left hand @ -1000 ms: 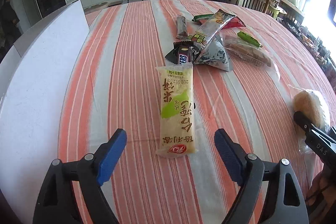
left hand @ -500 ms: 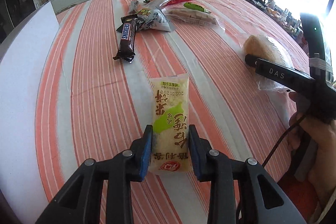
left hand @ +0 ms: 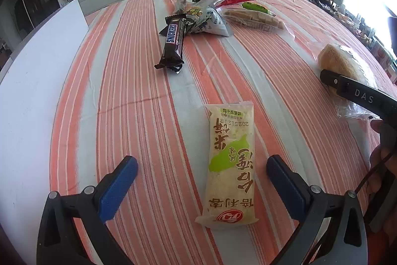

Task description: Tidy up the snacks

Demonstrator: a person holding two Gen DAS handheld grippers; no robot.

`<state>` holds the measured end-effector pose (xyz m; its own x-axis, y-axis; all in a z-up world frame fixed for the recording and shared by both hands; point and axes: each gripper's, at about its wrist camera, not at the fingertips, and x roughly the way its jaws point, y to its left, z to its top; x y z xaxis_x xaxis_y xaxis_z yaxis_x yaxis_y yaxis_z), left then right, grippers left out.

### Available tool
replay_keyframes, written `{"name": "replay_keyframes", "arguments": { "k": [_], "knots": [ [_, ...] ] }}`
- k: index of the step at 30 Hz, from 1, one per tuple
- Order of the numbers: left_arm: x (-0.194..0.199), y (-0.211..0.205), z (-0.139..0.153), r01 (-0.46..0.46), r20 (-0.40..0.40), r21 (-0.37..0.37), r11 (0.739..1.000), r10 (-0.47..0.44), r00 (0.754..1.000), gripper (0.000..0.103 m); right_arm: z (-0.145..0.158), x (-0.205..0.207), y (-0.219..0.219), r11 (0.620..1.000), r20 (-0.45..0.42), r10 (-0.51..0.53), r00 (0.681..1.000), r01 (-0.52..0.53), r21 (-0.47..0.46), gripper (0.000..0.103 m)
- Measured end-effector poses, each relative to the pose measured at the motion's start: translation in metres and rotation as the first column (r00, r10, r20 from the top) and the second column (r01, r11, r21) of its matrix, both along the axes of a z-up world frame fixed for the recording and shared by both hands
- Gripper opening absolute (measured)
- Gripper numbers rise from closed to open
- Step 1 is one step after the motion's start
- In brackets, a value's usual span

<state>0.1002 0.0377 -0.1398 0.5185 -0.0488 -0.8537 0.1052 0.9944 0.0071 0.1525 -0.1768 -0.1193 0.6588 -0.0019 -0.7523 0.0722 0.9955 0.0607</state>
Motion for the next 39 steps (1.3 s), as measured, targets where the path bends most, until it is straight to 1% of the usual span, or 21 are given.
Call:
{"name": "replay_keyframes", "arguments": {
  "k": [12,21,25,27,31,33,34,35,36,37,39],
  "knots": [
    [-0.005,0.000,-0.001,0.011,0.040,-0.006,1.000,-0.010,0.999,0.103,0.000,-0.001,0.001,1.000,-0.005,0.002,1.000,-0.002,-0.011,0.085],
    [-0.005,0.000,-0.001,0.012,0.045,-0.007,1.000,-0.011,0.999,0.103,0.000,-0.002,0.001,1.000,-0.005,0.004,1.000,-0.004,-0.001,0.085],
    [-0.005,0.001,0.000,0.016,0.032,-0.010,1.000,-0.015,0.999,0.103,0.004,-0.006,-0.009,0.998,-0.001,-0.002,1.000,0.002,0.060,0.085],
    [-0.006,0.002,0.001,0.022,0.013,-0.009,1.000,-0.022,1.000,0.103,0.007,-0.008,-0.016,0.993,-0.019,0.007,1.000,-0.004,0.121,0.085],
    [-0.011,0.004,0.002,0.032,-0.012,-0.009,0.999,-0.032,0.999,0.100,0.019,-0.009,-0.028,0.980,-0.078,0.064,0.995,-0.048,0.193,0.085],
    [-0.010,0.002,0.003,0.042,-0.014,-0.010,0.999,-0.043,0.999,0.093,0.028,-0.006,-0.035,0.974,-0.107,0.088,0.990,-0.063,0.218,0.085],
    [-0.008,0.000,0.004,0.048,-0.013,-0.011,0.999,-0.048,0.999,0.092,0.032,-0.003,-0.036,0.975,-0.124,0.095,0.988,-0.068,0.209,0.085],
    [-0.006,-0.001,0.005,0.053,-0.014,-0.010,0.999,-0.053,0.999,0.088,0.037,0.001,-0.033,0.980,-0.148,0.102,0.984,-0.074,0.186,0.085],
    [-0.004,-0.004,0.006,0.057,-0.014,-0.010,0.998,-0.058,0.998,0.081,0.039,0.006,-0.029,0.983,-0.171,0.116,0.978,-0.089,0.159,0.085],
    [-0.003,-0.006,0.008,0.064,-0.012,-0.010,0.998,-0.064,0.998,0.076,0.039,0.013,-0.021,0.987,-0.206,0.132,0.970,-0.110,0.115,0.085],
    [-0.004,-0.011,0.013,0.086,0.004,-0.007,0.996,-0.086,0.996,0.028,0.028,0.023,-0.006,0.988,-0.292,0.150,0.944,-0.153,0.013,0.085]
  ]
}}
